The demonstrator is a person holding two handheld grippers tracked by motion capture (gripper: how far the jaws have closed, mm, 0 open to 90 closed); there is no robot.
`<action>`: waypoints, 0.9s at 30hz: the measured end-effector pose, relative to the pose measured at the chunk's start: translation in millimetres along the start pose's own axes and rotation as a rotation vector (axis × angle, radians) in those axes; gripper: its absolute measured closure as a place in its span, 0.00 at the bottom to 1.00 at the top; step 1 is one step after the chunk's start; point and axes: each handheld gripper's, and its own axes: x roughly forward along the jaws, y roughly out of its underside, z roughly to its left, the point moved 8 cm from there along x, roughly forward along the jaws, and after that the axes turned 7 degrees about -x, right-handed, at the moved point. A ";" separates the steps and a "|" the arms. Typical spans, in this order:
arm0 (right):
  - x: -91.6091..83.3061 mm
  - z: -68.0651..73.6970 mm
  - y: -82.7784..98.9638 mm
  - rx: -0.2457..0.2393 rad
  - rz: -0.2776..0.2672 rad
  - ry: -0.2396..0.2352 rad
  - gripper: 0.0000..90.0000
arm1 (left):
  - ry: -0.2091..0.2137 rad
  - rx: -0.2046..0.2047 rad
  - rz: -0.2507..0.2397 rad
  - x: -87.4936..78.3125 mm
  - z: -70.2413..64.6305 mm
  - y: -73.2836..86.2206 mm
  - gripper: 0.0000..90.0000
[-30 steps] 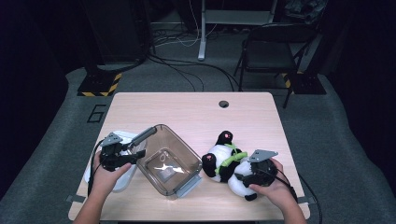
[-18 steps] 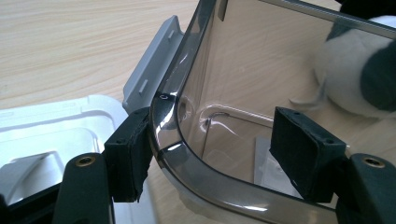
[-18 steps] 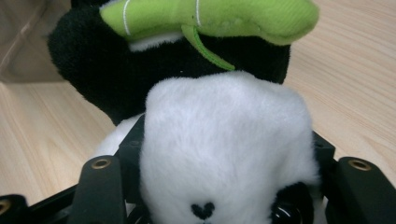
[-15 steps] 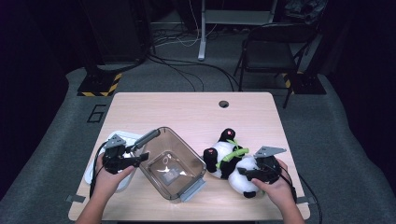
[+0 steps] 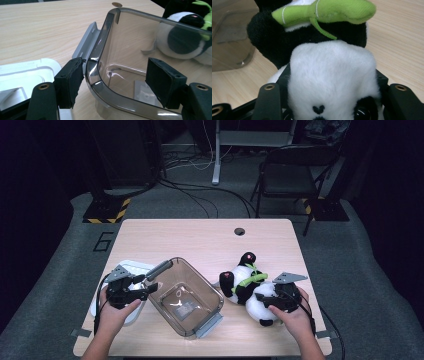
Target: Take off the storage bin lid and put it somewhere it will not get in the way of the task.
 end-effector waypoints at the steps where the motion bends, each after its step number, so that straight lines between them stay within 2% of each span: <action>1: 0.1 -0.6 -0.8 0.006 -0.004 -0.001 0.44 | 0.005 -0.001 -0.001 -4.3 0.7 -1.1 0.33; 4: -0.2 -0.9 -2.7 0.017 -0.009 -0.004 0.44 | 0.002 -0.002 -0.012 -11.3 3.2 -4.4 0.35; 5: -0.3 -1.2 -4.5 0.014 -0.012 -0.002 0.44 | 0.018 -0.014 -0.021 -18.9 3.2 -7.2 0.35; 7: 0.1 -0.8 -7.3 0.014 -0.019 -0.002 0.44 | 0.024 -0.007 -0.016 -21.4 3.0 -7.0 0.36; 8: 0.9 -1.2 -8.7 0.009 -0.021 -0.004 0.44 | 0.007 0.002 -0.011 -26.8 3.9 -3.5 0.35; 10: 1.7 -1.0 -9.8 0.010 -0.022 -0.007 0.44 | 0.008 -0.001 -0.002 -29.9 4.8 0.8 0.35; 12: 5.3 -0.1 -12.9 0.006 -0.019 -0.006 0.44 | 0.016 -0.023 0.004 -35.0 4.2 12.2 0.36; 17: 9.9 -0.1 -17.3 0.006 -0.025 -0.011 0.44 | 0.031 0.003 0.037 -33.5 -6.9 27.4 0.35; 25: 11.1 -1.5 -20.1 0.010 -0.035 -0.016 0.43 | 0.064 -0.004 0.044 -31.4 -19.3 34.3 0.35; 27: 12.2 -2.3 -20.1 0.013 -0.036 -0.016 0.43 | 0.074 0.001 0.058 -29.8 -21.5 37.2 0.35</action>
